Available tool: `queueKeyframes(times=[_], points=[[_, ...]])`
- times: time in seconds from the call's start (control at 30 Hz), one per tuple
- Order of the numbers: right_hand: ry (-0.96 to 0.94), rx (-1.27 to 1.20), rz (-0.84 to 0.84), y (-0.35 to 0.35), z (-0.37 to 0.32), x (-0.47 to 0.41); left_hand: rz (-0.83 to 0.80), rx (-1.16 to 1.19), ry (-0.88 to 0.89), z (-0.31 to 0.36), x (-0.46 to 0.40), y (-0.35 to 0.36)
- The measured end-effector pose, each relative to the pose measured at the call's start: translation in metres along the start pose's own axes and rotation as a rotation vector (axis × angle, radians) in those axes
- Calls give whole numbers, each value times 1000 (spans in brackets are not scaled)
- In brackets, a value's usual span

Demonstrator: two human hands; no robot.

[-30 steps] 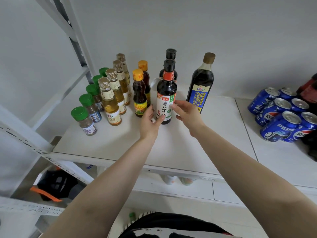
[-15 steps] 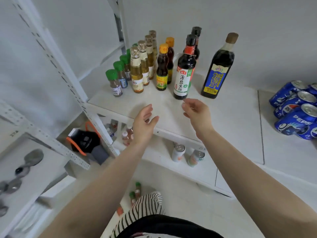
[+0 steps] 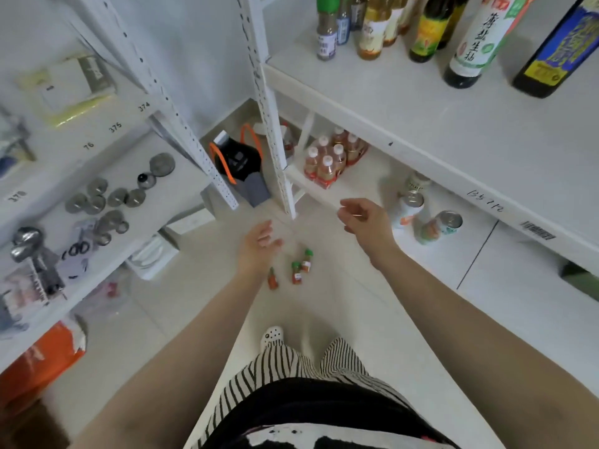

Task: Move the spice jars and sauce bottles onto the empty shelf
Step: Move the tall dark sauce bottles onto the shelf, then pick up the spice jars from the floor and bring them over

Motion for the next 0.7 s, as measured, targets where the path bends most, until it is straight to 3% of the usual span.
queueKeyframes(times=[0.23,0.43,0.7], points=[[98,32,-72,72,39,5,15,31,-133,-65,8,-64],[217,25,-16,148,83,7,-76,75,-195,-122,-14,-129],[402,3,45,211,184,-17,-146,-104,-343,-206,-81,-165]])
Point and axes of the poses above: each hand's wrist, its own x-axis away from the middle knuckle, its own y-axis out of the palm, z = x × y, the point moved 7 cm from there along -x, towards the middle knuckle, and after that the axes turned 10 degrees about -z, right-handed, at the moved point
